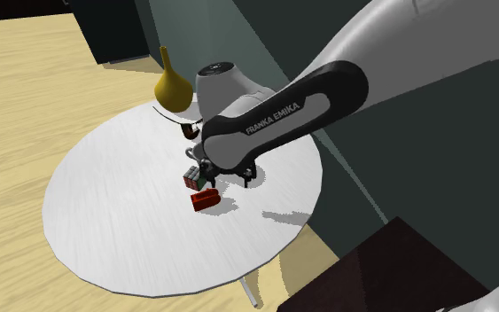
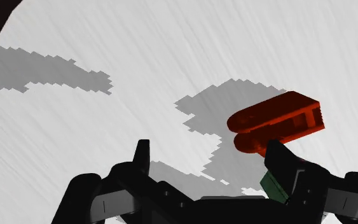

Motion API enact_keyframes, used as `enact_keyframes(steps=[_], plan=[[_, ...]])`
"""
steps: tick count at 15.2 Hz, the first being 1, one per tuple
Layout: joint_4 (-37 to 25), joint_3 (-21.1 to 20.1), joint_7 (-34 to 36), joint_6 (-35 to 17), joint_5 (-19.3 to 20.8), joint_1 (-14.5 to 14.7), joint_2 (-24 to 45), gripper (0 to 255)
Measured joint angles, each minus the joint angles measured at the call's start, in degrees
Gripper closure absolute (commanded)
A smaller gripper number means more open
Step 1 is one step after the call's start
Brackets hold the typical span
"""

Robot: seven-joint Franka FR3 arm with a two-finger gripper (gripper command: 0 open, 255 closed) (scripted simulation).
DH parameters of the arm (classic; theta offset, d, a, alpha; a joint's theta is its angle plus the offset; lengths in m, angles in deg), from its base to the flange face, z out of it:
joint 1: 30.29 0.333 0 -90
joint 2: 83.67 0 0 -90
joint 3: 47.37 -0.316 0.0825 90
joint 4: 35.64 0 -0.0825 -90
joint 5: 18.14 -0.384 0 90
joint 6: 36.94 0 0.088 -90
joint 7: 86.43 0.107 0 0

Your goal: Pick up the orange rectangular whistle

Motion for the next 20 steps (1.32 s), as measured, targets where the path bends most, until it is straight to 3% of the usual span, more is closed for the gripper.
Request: enact_keyframes(steps=[6,14,15,20], plan=[[-13.2,2.3,7.8,-0.6,3.6,4.2,13.3,0],[-14.7,3.5,9.3,-4.0,5.1,5.3,18.1,0],[-14.7,3.6,9.3,-4.2,5.2,5.3,18.3,255],[-14.8,3.7,9.4,-4.4,5.2,5.4,18.6,255]])
